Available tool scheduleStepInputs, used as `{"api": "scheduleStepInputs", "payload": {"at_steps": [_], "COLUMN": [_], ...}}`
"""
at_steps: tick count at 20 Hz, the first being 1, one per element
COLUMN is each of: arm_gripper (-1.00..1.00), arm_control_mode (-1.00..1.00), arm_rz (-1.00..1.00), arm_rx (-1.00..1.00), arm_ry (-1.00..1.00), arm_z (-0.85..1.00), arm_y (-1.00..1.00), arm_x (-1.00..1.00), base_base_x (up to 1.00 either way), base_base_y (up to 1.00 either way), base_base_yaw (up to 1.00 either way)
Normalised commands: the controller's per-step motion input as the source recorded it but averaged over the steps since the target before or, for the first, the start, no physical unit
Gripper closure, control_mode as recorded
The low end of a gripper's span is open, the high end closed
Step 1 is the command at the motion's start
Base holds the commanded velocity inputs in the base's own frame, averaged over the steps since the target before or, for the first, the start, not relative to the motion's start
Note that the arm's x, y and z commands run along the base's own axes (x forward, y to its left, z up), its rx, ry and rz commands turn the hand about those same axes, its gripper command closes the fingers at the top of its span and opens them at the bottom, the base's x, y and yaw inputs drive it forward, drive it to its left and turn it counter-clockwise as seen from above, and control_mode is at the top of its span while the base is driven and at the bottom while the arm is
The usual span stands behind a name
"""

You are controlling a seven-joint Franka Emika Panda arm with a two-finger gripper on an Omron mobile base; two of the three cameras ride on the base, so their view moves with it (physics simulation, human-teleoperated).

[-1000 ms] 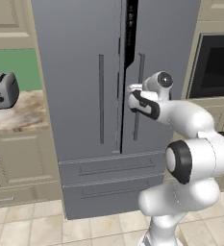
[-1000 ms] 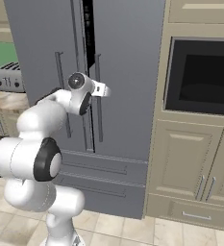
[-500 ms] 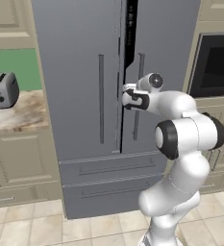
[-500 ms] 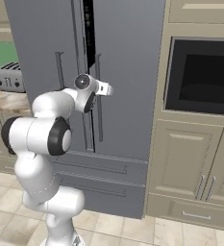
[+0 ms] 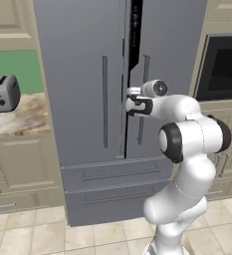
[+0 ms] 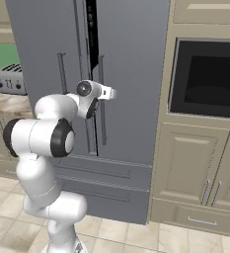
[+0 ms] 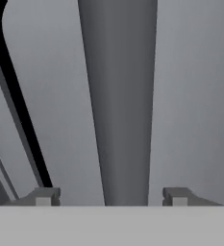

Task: Place one of the steaks on the plate and the other in the bowl. Then place the bowl in the fridge.

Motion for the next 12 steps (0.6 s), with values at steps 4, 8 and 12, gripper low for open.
{"api": "scheduleStepInputs", "payload": {"at_steps": [4,8,12], "arm_gripper": [1.0,1.0,1.0], "arm_control_mode": [-1.0,-1.0,-1.0], "arm_rz": [-0.02,-0.03,0.0], "arm_rx": [0.18,0.29,0.25], "arm_ry": [0.25,0.27,0.07], "arm_z": [-0.03,0.0,-0.01], "arm_y": [-1.0,-1.0,-1.0], "arm_x": [0.04,-0.19,-0.51], "base_base_x": [0.0,0.0,0.0], "base_base_y": [0.0,0.0,0.0], "base_base_yaw": [0.0,0.0,0.0]}}
